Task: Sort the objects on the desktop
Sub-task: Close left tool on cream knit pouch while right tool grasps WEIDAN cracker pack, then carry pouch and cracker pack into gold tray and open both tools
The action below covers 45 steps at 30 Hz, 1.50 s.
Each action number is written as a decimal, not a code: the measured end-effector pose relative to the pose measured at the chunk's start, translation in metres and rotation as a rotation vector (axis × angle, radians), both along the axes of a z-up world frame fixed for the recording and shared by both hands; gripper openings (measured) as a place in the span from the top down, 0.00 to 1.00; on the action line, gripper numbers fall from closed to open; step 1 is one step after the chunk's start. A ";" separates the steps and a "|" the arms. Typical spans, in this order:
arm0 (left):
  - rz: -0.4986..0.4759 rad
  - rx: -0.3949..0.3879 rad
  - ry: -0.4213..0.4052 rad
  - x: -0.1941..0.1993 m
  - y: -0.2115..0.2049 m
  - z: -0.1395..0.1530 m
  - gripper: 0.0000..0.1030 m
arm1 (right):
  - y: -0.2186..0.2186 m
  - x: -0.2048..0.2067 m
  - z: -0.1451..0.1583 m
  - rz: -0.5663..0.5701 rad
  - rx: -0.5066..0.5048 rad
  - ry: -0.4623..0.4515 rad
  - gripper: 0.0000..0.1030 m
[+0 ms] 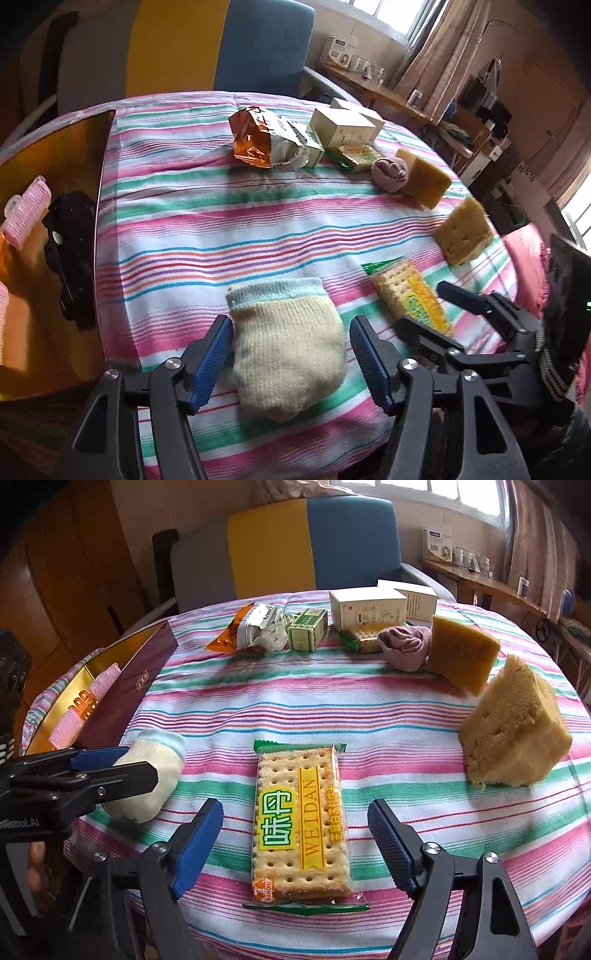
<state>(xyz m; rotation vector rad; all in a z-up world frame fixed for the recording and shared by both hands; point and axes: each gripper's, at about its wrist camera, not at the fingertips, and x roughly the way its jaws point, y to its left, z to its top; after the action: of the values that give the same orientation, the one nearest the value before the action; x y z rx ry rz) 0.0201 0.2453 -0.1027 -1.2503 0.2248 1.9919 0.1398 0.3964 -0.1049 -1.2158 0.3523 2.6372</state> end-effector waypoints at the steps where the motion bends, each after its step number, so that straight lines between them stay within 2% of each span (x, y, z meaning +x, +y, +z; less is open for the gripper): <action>1: 0.002 -0.020 0.011 0.000 0.003 -0.001 0.35 | 0.000 -0.001 0.001 0.002 0.010 -0.001 0.19; 6: 0.021 -0.055 -0.006 -0.003 0.010 -0.009 0.34 | -0.001 -0.006 0.002 0.019 0.058 -0.019 0.18; 9: 0.032 -0.052 -0.024 -0.005 0.009 -0.012 0.34 | -0.004 -0.009 -0.001 0.035 0.071 -0.036 0.21; 12: 0.030 -0.056 -0.008 -0.004 0.011 -0.013 0.35 | -0.006 -0.010 -0.004 0.039 0.077 -0.048 0.37; 13: 0.026 -0.058 0.000 -0.003 0.011 -0.013 0.35 | -0.007 -0.011 -0.005 0.041 0.081 -0.054 0.45; 14: 0.022 -0.060 0.008 -0.002 0.012 -0.013 0.36 | -0.007 -0.011 -0.006 0.044 0.085 -0.061 0.49; 17: 0.009 -0.063 0.032 0.002 0.013 -0.013 0.38 | -0.009 -0.011 -0.007 0.052 0.094 -0.072 0.51; 28: 0.007 -0.041 0.064 0.010 0.005 -0.005 0.41 | -0.014 -0.009 -0.006 0.036 0.098 -0.085 0.53; 35: 0.007 -0.012 0.127 0.017 -0.002 0.017 0.41 | -0.017 -0.009 -0.003 0.025 0.095 -0.085 0.53; 45: 0.123 0.001 0.250 0.007 -0.041 0.060 0.41 | -0.034 -0.031 0.041 0.074 0.089 0.011 0.53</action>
<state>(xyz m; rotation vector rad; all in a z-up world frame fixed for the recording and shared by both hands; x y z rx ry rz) 0.0272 0.2039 -0.0429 -1.0332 0.2738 2.2546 0.1083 0.3623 -0.0638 -1.2092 0.1927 2.6917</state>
